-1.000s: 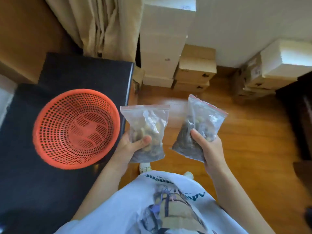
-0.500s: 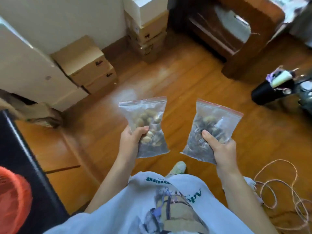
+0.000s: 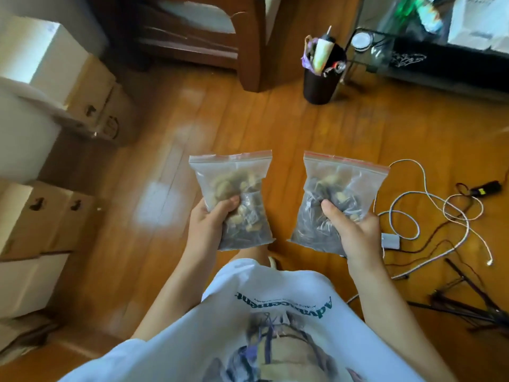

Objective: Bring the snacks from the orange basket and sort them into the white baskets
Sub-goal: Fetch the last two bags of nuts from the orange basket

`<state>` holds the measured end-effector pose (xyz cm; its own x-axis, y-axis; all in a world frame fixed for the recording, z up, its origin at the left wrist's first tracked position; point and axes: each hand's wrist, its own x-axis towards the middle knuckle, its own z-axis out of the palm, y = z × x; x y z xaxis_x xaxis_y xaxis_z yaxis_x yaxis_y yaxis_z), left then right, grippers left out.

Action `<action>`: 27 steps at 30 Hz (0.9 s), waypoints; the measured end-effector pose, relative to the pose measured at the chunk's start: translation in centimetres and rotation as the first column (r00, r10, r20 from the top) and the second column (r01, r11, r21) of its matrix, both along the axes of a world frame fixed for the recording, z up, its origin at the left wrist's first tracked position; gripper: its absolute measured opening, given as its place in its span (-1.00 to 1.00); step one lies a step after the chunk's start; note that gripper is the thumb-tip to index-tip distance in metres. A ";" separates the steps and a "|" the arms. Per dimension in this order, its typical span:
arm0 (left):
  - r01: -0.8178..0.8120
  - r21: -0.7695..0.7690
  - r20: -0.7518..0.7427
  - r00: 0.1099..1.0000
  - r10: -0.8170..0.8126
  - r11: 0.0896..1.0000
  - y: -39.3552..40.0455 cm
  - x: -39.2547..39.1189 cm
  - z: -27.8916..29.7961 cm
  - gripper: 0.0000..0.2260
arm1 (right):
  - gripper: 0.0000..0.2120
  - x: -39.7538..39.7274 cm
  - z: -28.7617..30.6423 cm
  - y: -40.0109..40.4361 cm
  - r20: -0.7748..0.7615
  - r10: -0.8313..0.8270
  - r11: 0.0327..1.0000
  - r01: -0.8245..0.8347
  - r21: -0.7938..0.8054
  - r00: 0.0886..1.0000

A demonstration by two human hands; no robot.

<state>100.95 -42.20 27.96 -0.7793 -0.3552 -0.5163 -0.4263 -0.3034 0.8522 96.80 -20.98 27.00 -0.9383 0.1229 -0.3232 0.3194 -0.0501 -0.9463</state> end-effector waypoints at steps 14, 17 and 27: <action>0.370 0.074 -0.134 0.924 -0.358 0.926 10.0 -29.0 0.2 -0.84 | -0.89 -22.1 0.9 9.4 -0.046 -0.273 0.956 0.276 0.096 0.961; 0.456 0.073 -0.158 0.883 -0.441 0.887 12.8 -34.7 1.3 -0.84 | -0.92 -25.7 1.5 11.7 -0.077 -0.355 0.927 0.362 0.100 0.932; 0.604 0.093 -0.106 0.796 -0.595 0.791 23.2 -47.7 0.4 -0.79 | -0.72 -34.7 0.5 21.8 -0.025 -0.563 0.825 0.564 0.026 0.826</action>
